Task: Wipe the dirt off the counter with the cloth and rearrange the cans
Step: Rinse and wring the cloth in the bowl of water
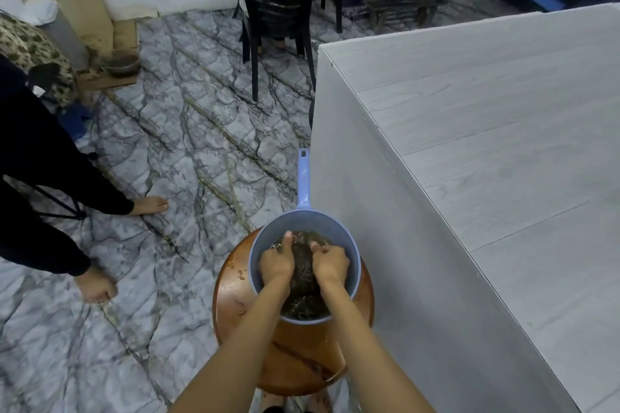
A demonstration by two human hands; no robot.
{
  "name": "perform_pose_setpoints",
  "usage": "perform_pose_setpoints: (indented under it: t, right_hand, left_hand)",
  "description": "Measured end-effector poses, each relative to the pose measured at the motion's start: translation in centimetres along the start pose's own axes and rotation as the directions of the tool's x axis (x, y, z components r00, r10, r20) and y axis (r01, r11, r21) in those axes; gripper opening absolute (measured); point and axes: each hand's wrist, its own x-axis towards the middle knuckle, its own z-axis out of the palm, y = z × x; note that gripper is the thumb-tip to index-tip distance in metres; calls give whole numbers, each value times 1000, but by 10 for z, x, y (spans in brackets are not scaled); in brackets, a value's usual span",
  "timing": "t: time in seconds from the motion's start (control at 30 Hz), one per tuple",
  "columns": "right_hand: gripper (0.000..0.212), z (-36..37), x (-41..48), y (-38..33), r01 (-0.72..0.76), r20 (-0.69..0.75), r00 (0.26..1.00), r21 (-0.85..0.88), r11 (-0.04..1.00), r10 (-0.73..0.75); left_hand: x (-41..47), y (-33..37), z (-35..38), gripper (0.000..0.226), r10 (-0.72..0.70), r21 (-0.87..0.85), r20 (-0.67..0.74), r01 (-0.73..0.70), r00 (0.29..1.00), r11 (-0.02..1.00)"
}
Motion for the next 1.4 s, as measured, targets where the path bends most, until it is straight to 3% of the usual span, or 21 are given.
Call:
perform_pose_setpoints:
  t: [0.1, 0.2, 0.23, 0.3, 0.4, 0.53, 0.67, 0.8, 0.9, 1.0, 1.07, 1.13, 1.23, 1.33, 1.4]
  right_hand:
    - [36, 1, 2, -2, -40, -21, 999, 40, 998, 41]
    - [44, 3, 2, 1, -70, 143, 988, 95, 993, 56]
    - [40, 4, 2, 3, -52, 154, 987, 68, 996, 41]
    - [30, 4, 5, 5, 23, 94, 995, -102, 995, -13]
    - [26, 4, 4, 0, 11, 9, 1000, -314, 949, -9]
    - [34, 2, 4, -4, 5, -28, 999, -346, 938, -15]
    - [49, 6, 5, -4, 111, 169, 983, -278, 954, -66]
    - [34, 5, 11, -3, 93, 62, 995, -232, 968, -80]
    - [40, 2, 12, -3, 5, -3, 1000, -128, 992, -5]
    - [44, 3, 14, -3, -55, 94, 994, 13, 998, 54]
    - [37, 3, 13, -3, -47, 192, 981, 125, 991, 22]
    - [35, 2, 13, 0, 27, 188, 982, 51, 998, -36]
    - [26, -1, 13, 3, 70, 76, 995, -127, 989, -61]
    - [40, -4, 12, -2, 58, -23, 998, -99, 993, -60]
    - [42, -1, 11, -3, 102, 19, 995, -86, 991, -101]
  left_hand:
    - [4, 1, 0, 58, -115, -105, 31, 118, 993, 987]
    - [8, 2, -2, 33, -170, -274, 282, 249, 944, 929]
    - [8, 1, -3, 30, -167, -290, 305, 259, 938, 921]
    - [8, -4, -2, 35, -117, -235, 215, 168, 969, 957]
    - [2, -6, -4, 29, 62, 62, 70, -67, 996, 996]
    - [4, -3, -5, 39, 133, 256, 69, -146, 989, 956]
    - [7, 1, -1, 52, 42, 158, 51, -50, 998, 986]
    - [5, 2, 1, 52, -22, 101, 72, 14, 997, 995]
    - [2, 2, 0, 40, -29, -85, 248, 51, 968, 995]
    - [5, 0, -4, 57, -12, -126, 298, 52, 954, 991]
    - [9, -2, -4, 44, -5, -166, 221, 42, 975, 985]
    - [8, -1, -1, 33, -32, -188, 163, 63, 986, 980]
    - [7, -1, 5, 45, -70, -119, 101, 81, 992, 990]
    - [9, 1, 2, 52, -125, -109, 67, 132, 990, 985]
    - [12, 1, 0, 42, -118, -207, 129, 144, 984, 968]
